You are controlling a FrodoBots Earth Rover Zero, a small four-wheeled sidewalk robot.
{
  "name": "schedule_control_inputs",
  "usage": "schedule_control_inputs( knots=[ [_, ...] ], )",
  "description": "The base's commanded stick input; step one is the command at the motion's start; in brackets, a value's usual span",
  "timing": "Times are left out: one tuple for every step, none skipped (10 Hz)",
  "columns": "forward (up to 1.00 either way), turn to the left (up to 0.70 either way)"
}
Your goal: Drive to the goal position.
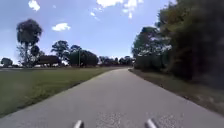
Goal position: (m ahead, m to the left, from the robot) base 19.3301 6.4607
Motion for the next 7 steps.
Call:
schedule_control_inputs(
  knots=[
    [0.5, 0.0],
    [0.5, 0.0],
    [0.5, 0.0],
    [0.5, 0.0],
    [0.5, 0.0],
    [0.5, 0.0],
    [0.5, 0.0]
  ],
)
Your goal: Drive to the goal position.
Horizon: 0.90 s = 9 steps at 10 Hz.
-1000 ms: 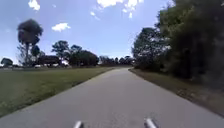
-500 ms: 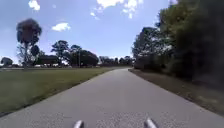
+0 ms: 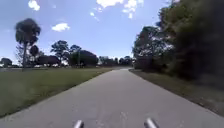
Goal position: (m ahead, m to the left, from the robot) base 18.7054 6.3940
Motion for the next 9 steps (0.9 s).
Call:
schedule_control_inputs(
  knots=[
    [0.5, 0.0],
    [0.5, 0.0],
    [0.5, 0.0],
    [0.5, 0.0],
    [0.5, 0.0],
    [0.5, 0.0],
    [0.5, 0.0],
    [0.5, 0.0],
    [0.5, 0.0]
  ],
)
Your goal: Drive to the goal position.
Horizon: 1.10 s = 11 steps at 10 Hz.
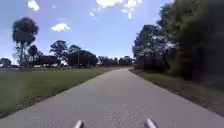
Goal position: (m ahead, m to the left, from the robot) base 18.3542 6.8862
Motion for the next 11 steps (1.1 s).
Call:
schedule_control_inputs(
  knots=[
    [0.5, 0.0],
    [0.5, 0.0],
    [0.5, 0.0],
    [0.5, 0.0],
    [0.5, 0.0],
    [0.5, 0.0],
    [0.5, 0.0],
    [0.5, 0.0],
    [0.5, 0.0],
    [0.5, 0.0],
    [0.5, 0.0]
  ],
)
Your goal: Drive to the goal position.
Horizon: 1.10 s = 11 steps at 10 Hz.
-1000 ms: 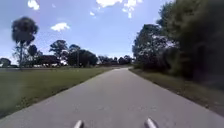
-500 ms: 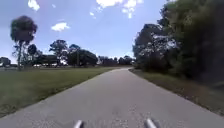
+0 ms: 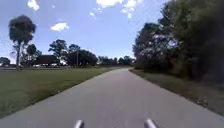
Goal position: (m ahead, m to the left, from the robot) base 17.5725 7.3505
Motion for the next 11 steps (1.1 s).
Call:
schedule_control_inputs(
  knots=[
    [0.5, 0.0],
    [0.5, 0.0],
    [0.5, 0.0],
    [0.5, 0.0],
    [0.5, 0.0],
    [0.5, 0.0],
    [0.5, 0.0],
    [0.5, 0.0],
    [0.5, 0.0],
    [0.5, 0.0],
    [0.5, 0.0]
  ],
)
